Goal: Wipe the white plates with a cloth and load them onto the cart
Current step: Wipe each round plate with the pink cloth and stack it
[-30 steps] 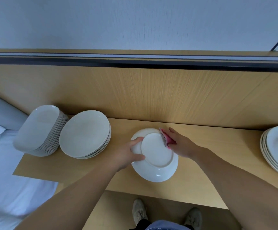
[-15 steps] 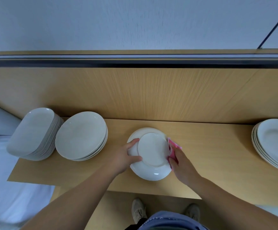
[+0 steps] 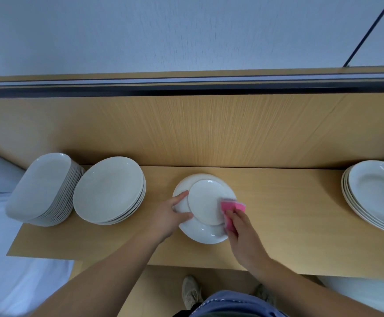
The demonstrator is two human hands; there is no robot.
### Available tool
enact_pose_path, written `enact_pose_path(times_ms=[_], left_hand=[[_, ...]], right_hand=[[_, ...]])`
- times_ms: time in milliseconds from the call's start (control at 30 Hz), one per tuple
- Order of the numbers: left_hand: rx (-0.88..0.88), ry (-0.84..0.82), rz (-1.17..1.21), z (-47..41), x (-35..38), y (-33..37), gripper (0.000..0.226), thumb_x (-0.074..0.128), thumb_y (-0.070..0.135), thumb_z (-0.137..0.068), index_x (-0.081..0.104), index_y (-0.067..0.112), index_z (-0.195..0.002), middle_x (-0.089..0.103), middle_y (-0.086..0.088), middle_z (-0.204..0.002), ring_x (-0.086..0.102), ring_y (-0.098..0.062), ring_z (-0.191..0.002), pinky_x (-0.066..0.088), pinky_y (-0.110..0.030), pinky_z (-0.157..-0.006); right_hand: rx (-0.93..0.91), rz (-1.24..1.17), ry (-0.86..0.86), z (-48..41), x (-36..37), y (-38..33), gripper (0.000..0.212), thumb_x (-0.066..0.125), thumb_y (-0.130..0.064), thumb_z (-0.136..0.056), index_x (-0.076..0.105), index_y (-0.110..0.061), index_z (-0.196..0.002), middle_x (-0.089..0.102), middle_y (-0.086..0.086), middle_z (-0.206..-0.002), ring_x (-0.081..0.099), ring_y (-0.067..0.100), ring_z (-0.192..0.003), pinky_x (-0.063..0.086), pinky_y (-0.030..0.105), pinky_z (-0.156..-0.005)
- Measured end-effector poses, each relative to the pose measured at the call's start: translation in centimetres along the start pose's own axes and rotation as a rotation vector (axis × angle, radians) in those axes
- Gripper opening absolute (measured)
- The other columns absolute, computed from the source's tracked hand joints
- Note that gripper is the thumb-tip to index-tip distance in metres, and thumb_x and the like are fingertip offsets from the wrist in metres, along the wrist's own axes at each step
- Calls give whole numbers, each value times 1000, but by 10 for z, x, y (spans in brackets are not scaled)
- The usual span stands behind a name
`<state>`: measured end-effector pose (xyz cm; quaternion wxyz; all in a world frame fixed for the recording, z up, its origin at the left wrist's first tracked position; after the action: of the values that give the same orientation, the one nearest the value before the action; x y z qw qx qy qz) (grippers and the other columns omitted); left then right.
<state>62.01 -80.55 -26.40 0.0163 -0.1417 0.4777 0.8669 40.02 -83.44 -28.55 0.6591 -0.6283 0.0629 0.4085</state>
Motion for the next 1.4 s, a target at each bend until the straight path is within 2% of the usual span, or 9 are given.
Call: enact_pose_path(times_ms=[233,367,500,733,967,1033,1133,1267,1400], left_hand=[[46,-19,-81,-4,5,10,70,77,18,-79,47,37,-140,51,2,-140,52,-16,-119,48,-36,-100],[43,-39,-78,-3,9,14,69,75,15,-81,45,33,-142,49,3,-138,51,-17,-119,48,-31,-96],[36,-47,-76,-3,8,12,70,76,14,-81,46,31,-142,49,0,-142,50,-18,-121,48,-36,-100],[54,-45,-96,-4,12,21,67,74,13,-82,47,29,-142,49,3,-142,48,-11,-120,42,-18,-89],[35,-13,-82,-5,10,14,69,77,16,-80,48,32,-140,47,2,-146,46,-14,-125,43,-27,-96],[33,-16,-72,-4,10,15,69,76,15,-81,47,31,-141,46,2,-146,46,-11,-120,42,-24,-91],[41,-13,-71,0,11,21,71,74,13,-82,44,30,-143,44,4,-145,43,-10,-117,40,-23,-89],[77,11,-18,8,13,34,83,82,22,-65,43,29,-137,55,9,-127,54,-12,-113,47,-28,-88],[64,36,97,13,14,44,53,79,28,-64,64,26,-115,71,6,-107,67,-14,-100,55,-46,-89]], right_hand=[[-277,448,-31,-24,-14,-38,40,40,-26,-95,59,-16,-130,56,4,-137,48,31,-130,44,45,-103],[-265,558,-301,-22,5,-32,50,34,-22,-105,22,-16,-153,5,5,-162,-3,29,-149,2,40,-122],[-327,545,-441,-19,4,-46,56,28,-20,-106,0,-18,-155,-17,-6,-157,-26,9,-136,-7,31,-117],[-418,431,-358,-67,1,-71,50,36,-17,-105,20,-18,-152,6,0,-161,-9,1,-136,-6,17,-113],[-328,485,-243,-81,-24,-39,44,38,-18,-105,36,-25,-148,20,-5,-160,14,20,-147,16,23,-113],[-347,501,-218,-70,-29,-32,40,40,-19,-104,47,-20,-143,32,1,-155,27,25,-143,16,18,-110],[-387,478,-234,-50,-25,-25,37,40,-22,-97,68,-12,-120,59,11,-129,55,38,-117,37,29,-102],[-377,491,-250,-45,-31,-28,32,45,-18,-101,66,-19,-125,55,3,-136,48,25,-126,36,21,-97],[-328,428,-263,-52,-51,-32,36,46,-15,-100,60,-26,-131,55,-7,-134,51,18,-122,40,21,-93]])
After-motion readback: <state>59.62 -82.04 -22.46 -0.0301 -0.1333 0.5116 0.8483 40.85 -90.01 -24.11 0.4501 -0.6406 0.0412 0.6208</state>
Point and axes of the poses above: each hand's wrist, its own z-axis away from the middle knuckle, its own x-axis out of the palm, y = z × x, the point moved 7 cm from there along -z, towards the middle knuckle
